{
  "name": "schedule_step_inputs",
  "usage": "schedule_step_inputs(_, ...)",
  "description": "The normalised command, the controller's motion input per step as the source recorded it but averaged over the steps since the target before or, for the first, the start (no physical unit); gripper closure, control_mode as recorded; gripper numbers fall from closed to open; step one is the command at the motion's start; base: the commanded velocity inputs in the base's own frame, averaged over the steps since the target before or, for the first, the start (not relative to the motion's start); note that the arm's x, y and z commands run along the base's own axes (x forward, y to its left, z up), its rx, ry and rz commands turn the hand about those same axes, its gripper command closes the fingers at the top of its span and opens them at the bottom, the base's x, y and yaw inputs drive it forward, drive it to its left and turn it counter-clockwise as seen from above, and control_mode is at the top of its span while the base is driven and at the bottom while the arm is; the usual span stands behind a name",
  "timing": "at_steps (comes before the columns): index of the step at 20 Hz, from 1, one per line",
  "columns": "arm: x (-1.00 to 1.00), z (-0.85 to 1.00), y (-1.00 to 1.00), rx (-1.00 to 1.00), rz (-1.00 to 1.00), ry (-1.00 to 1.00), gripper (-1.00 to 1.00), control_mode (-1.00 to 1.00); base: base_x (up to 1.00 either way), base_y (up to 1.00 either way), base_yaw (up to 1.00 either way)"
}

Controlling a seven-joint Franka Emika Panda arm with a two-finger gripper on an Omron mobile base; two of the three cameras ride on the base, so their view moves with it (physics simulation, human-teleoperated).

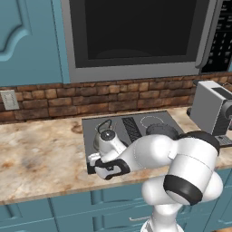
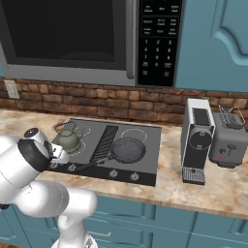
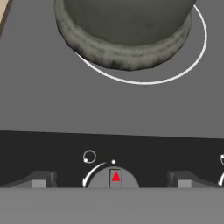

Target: Pick the kettle from the counter and place it on a stove burner. Then turn the burner on.

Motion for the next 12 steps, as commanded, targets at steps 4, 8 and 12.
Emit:
schedule_step_inputs(4, 0.00, -0.04, 0.00, 0.00, 0.00, 0.00, -1.00, -1.00, 0.00, 0.00, 0.00)
schedule_step_inputs(8, 0.00, -0.18, 0.00, 0.00, 0.00, 0.04, -1.00, -1.00, 0.00, 0.00, 0.00)
schedule_step_inputs(12, 0.00, -0.09, 0.00, 0.01, 0.00, 0.01, -1.00, -1.00, 0.00, 0.00, 0.00)
